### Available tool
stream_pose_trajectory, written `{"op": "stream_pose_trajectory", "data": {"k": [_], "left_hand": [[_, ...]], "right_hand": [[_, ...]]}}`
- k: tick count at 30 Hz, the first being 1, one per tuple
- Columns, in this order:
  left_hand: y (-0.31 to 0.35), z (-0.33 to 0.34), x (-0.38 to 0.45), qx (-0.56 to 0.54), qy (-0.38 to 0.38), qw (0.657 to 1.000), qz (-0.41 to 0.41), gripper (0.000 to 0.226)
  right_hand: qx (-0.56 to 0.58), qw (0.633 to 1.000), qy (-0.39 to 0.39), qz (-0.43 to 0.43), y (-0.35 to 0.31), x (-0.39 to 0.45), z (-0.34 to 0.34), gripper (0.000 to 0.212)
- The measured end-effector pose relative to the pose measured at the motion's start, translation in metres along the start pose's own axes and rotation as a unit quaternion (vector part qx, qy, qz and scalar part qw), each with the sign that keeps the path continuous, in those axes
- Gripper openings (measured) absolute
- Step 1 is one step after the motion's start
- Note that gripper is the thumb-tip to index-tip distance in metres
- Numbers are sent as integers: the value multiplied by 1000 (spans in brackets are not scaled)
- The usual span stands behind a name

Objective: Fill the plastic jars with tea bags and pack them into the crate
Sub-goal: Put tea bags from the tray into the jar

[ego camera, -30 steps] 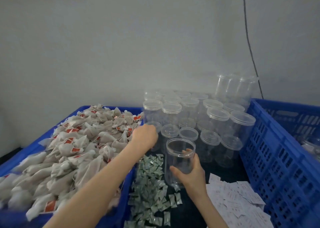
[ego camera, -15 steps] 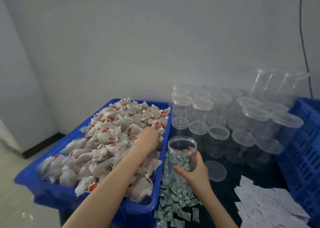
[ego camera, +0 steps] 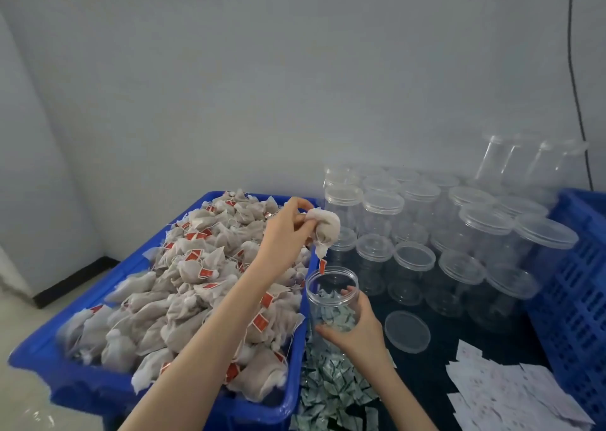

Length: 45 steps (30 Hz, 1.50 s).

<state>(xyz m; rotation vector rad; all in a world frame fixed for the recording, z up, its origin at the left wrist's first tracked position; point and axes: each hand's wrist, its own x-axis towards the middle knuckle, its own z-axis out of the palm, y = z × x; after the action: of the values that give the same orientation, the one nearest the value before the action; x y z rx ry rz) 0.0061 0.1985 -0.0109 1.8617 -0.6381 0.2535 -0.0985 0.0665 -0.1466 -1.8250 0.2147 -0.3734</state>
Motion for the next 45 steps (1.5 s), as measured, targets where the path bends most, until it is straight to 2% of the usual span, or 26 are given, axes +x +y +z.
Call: {"op": "stream_pose_trajectory", "data": {"k": [3,5,7,9,10,12,14,16,18,19,21,23,27,29,33,36,40,42,45], "left_hand": [[7,7,-8,-2,-45,998,37,28],[3,15,-13,59,-119,990,51,23],[-1,21,-17,182,-226,955,69,17],[-5,25,-18,298,-318,896,85,16],[-6,27,-17,320,-349,876,85,17],[-6,28,-15,283,-383,876,72,18],[-8,23,-8,230,-343,909,50,18],[-20,13,4,288,-227,930,27,18],[-39,2,13,419,-144,896,-21,18],[-49,-1,14,473,-153,866,-57,21],[-68,0,14,519,-224,816,-122,28],[-82,3,12,527,-257,796,-148,27],[-86,6,17,542,-206,804,-132,18],[-85,6,17,529,-174,820,-132,13],[-78,-5,14,399,-84,908,-97,10],[-55,-14,13,288,-55,955,-41,11],[-12,-23,15,197,-58,979,11,5],[5,-25,13,189,-83,978,41,5],[20,-20,10,223,-163,959,62,8]], "right_hand": [[5,1000,7,7,-1,0,1,70],[8,1000,15,9,-3,-1,0,71],[10,999,29,10,-3,-1,-4,75],[6,999,36,6,-1,-3,-8,80],[1,999,33,3,0,-5,-9,83],[-6,1000,21,2,2,-8,-9,87],[0,1000,19,11,4,-9,-10,87],[14,1000,24,15,6,-9,-11,82],[16,999,25,19,7,-10,-13,82],[15,999,22,20,7,-11,-13,83],[12,1000,17,22,6,-12,-14,85],[11,1000,14,20,6,-13,-14,86],[15,1000,11,18,6,-15,-13,86],[17,1000,9,19,5,-15,-13,87],[22,1000,2,22,5,-15,-13,87],[21,999,-5,31,5,-13,-11,99],[20,999,-13,35,6,-12,-8,103],[14,999,-17,41,7,-12,-7,105],[10,999,-15,44,9,-13,-7,104]]}}
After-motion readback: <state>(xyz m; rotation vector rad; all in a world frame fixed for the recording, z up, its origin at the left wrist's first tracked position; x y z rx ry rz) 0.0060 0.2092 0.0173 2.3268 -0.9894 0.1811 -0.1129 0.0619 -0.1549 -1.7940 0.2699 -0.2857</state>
